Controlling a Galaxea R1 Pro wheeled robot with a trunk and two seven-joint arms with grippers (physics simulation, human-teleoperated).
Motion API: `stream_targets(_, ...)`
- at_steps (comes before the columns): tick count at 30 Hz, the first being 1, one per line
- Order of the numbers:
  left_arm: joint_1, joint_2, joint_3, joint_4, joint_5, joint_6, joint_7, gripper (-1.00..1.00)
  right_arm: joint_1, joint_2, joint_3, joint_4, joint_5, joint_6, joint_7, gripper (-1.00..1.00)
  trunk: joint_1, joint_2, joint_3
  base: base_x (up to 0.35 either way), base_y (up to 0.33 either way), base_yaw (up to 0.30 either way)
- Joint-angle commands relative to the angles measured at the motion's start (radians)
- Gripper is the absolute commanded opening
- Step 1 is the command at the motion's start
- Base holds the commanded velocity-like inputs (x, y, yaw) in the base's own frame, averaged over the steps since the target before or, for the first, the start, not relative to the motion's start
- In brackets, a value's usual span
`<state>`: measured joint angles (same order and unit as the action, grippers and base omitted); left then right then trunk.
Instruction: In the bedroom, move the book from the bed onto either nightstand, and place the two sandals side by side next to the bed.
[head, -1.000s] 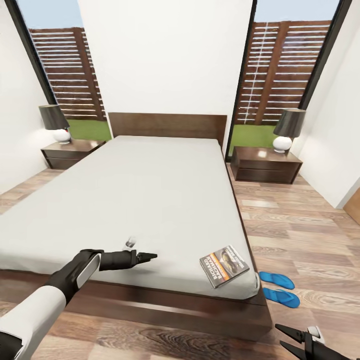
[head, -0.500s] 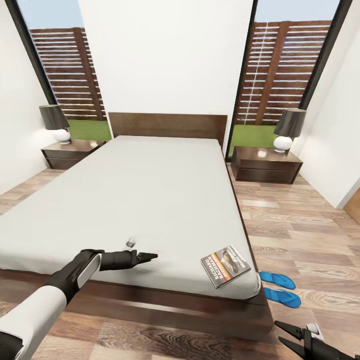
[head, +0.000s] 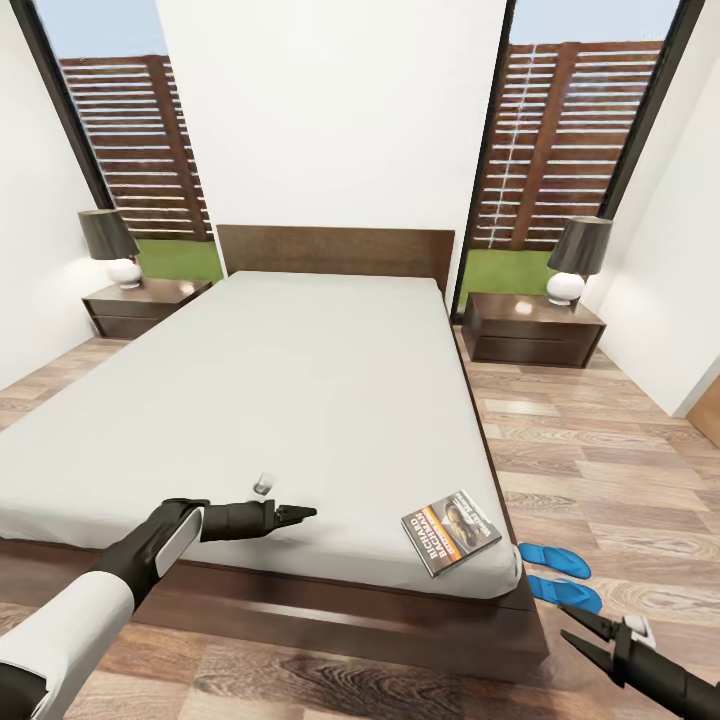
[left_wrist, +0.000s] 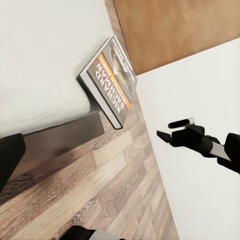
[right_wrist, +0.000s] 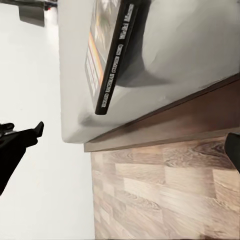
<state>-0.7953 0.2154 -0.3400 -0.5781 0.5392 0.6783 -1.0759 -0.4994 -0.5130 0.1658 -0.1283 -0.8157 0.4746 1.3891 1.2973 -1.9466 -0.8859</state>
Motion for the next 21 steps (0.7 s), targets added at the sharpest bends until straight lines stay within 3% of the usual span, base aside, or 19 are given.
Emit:
stream_targets(1, -0.001, 0.001, -0.005, 0.000, 0.008, 0.007, 0.001, 1.00, -0.001, -0.001, 0.008, 0.000, -0.020, 0.011, 0.002, 1.00, 0.000, 0.000, -0.001, 0.000, 0.000, 0.000)
stream_targets(10, -0.001, 0.001, -0.005, 0.000, 0.008, 0.007, 0.001, 1.00, -0.001, -0.001, 0.008, 0.001, -0.038, 0.012, 0.007, 1.00, 0.000, 0.000, -0.001, 0.000, 0.008, 0.000)
stream_targets(21, -0.001, 0.001, -0.005, 0.000, 0.010, 0.007, 0.001, 1.00, -0.001, 0.000, 0.006, -0.001, -0.037, 0.011, 0.002, 1.00, 0.000, 0.000, -0.001, 0.000, 0.155, 0.000)
